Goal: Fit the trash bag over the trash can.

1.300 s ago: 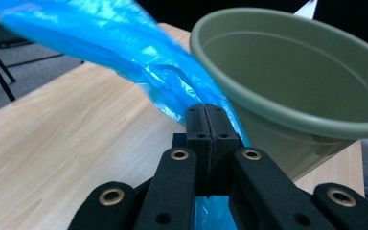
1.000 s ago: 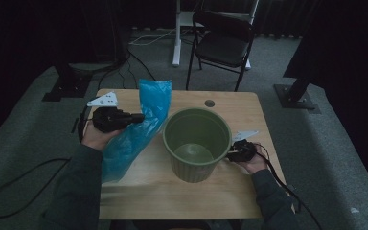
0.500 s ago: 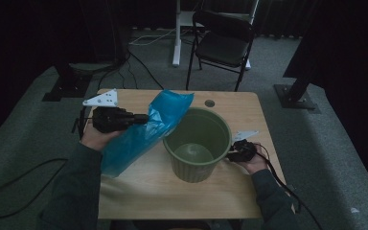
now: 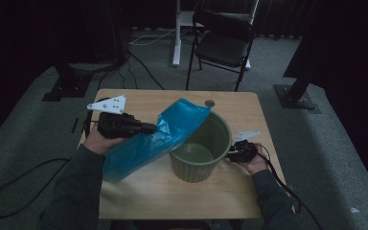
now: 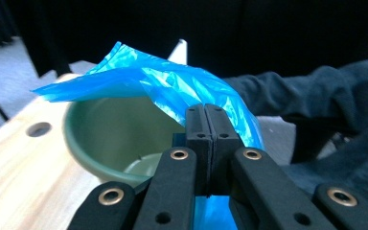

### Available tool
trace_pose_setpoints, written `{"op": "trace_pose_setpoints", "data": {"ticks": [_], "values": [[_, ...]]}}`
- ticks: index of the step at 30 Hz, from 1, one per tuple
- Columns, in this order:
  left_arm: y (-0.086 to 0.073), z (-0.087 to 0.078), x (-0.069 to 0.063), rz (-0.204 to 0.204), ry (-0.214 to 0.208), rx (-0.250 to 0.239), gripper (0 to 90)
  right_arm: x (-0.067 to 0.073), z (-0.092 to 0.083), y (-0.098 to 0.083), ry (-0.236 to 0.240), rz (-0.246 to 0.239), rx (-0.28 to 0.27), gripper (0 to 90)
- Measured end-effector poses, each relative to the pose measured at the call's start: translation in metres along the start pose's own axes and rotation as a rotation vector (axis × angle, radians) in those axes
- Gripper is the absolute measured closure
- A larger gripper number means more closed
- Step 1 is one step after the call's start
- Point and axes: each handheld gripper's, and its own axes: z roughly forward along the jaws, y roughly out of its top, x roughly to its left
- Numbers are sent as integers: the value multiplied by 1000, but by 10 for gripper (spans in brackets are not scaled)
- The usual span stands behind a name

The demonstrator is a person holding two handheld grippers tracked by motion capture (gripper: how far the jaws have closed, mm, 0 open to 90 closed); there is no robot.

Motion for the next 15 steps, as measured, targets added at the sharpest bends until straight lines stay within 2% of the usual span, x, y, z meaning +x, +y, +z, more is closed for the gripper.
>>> {"op": "trace_pose_setpoints", "data": {"ticks": [1, 4, 7, 10, 15], "values": [[0, 0, 0, 0, 0, 0, 894, 0, 0, 0, 0, 0, 0, 604], [-1, 5, 2, -6, -32, 48, 893, 0, -1, -1, -1, 4, -1, 604], [-1, 12, 7, -24, -33, 86, 886, 0, -1, -1, -1, 2, -2, 604], [-2, 21, 16, -43, -26, 94, 885, 0, -1, -1, -1, 0, -2, 604], [0, 39, 31, -83, 10, 113, 888, 0, -1, -1, -1, 0, -2, 604]]}}
